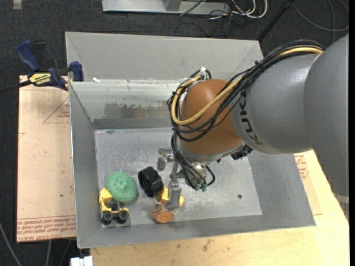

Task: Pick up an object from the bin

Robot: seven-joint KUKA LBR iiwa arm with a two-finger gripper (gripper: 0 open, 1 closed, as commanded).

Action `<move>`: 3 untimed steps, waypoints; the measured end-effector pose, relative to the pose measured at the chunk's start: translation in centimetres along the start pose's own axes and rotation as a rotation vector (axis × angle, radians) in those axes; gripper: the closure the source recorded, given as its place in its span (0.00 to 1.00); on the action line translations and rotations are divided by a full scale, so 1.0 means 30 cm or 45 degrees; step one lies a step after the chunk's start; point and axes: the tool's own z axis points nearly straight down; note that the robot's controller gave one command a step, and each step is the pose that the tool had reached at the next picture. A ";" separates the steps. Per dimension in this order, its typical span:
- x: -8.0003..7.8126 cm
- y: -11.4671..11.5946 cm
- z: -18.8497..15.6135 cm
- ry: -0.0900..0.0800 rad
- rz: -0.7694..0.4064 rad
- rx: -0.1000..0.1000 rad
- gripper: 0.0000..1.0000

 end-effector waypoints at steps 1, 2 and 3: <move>-0.005 -0.002 -0.015 -0.009 0.004 -0.001 0.00; -0.069 0.043 0.101 -0.020 -0.063 -0.002 0.00; 0.053 0.051 0.203 -0.056 -0.492 -0.005 1.00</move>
Offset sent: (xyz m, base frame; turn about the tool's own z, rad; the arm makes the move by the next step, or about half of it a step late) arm 0.0321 0.0255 -0.0696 -0.0999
